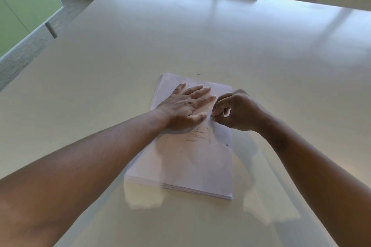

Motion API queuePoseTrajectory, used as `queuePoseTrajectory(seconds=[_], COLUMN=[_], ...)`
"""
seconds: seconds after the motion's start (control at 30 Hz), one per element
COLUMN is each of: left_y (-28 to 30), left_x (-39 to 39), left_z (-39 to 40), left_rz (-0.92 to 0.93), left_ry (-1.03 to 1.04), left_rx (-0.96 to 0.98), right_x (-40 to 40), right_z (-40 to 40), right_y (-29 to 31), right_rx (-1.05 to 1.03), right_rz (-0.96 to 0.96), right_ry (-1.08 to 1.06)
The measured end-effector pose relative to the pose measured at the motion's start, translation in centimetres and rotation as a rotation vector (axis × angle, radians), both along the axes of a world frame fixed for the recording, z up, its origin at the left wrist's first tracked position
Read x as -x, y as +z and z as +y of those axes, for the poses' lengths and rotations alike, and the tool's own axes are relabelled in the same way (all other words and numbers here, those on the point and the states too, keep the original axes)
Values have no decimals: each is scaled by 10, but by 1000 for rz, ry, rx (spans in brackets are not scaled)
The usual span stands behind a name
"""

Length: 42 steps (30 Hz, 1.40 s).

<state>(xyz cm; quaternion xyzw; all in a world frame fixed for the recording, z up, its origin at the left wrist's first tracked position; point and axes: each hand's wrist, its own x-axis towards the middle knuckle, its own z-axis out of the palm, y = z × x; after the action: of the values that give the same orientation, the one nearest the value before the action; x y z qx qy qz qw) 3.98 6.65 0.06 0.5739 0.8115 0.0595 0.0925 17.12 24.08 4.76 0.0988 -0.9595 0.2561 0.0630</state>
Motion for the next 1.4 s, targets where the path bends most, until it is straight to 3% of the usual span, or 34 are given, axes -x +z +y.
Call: queuePoseTrajectory(seconds=[0.1, 0.23, 0.47, 0.63, 0.83, 1.0, 1.2, 1.4], left_y=[1, -1, 0, 0, -2, 0, -1, -1], left_x=[-1, 0, -1, -1, 0, -1, 0, -1], left_z=[0, 0, 0, 1, 2, 1, 2, 1], left_rz=[7, 2, 6, 6, 13, 14, 18, 4], left_ry=[6, 12, 10, 18, 9, 16, 14, 21], left_rx=[-1, -4, -5, -4, -4, 2, 0, -11], right_x=[-7, -15, -5, -17, -7, -16, -7, -14], right_z=[-2, -3, 1, -5, -2, -4, -3, 1], right_y=[-2, 4, -3, 2, -4, 4, -6, -1], right_rx=[29, 31, 48, 47, 52, 57, 50, 45], right_rz=[20, -119, 24, -144, 39, -180, 48, -101], right_ry=[-10, 100, -20, 122, -26, 55, -52, 22])
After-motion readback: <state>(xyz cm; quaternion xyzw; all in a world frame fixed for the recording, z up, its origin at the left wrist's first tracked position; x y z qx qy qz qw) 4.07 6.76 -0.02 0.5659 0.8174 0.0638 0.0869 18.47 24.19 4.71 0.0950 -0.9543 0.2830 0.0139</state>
